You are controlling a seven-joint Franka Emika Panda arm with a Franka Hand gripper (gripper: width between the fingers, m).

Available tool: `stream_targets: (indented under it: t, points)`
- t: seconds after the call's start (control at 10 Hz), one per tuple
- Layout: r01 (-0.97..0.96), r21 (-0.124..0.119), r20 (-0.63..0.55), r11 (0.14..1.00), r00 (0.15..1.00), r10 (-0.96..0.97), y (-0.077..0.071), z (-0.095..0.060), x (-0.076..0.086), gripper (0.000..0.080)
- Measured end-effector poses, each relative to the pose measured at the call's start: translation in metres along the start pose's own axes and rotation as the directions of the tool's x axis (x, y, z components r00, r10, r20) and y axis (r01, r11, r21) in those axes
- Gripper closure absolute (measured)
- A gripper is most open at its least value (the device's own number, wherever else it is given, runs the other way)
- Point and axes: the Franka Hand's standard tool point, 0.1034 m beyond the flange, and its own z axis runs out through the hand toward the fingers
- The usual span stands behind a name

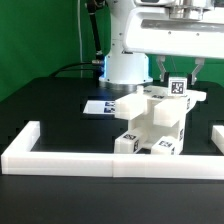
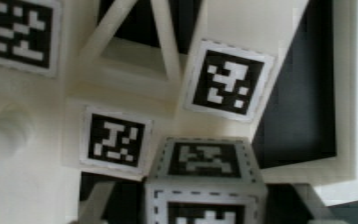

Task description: Assemble chair

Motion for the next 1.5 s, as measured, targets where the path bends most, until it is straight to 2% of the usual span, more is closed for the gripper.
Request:
stream_targets:
  t: [0.3,0.5,0.7,0.8,0.9,1.0,1.3,1.5]
  points:
    - [-0.231,0.014,0.007,0.973,0.973,0.231,-0.0008,0.0005,-0.0002,0.0515]
    - [-0.416,0.024,0.022,0.909,0.909,0.416,-0.0014,0.0007,0.0002,0.0515]
    - [-0.488,0.025,0.025,0.873,0.873,0.487,-0.0020,0.0007,0.0001,0.0515]
    - [-0.454,0.023,0.022,0.890,0.891,0.454,-0.0025,0.0008,-0.0003,0.0447]
    - [-0.395,0.017,0.014,0.918,0.919,0.395,-0.0058,0.0014,-0.0019,0.0249]
    - [-0.386,0.015,0.014,0.922,0.922,0.386,-0.0061,0.0023,-0.0026,0.0180]
    - [-0.146,0.020,0.009,0.989,0.989,0.146,-0.0071,0.0014,-0.0026,0.0151]
    - [0.089,0.005,-0.002,0.996,0.996,-0.089,-0.0073,0.0000,-0.0023,0.0150]
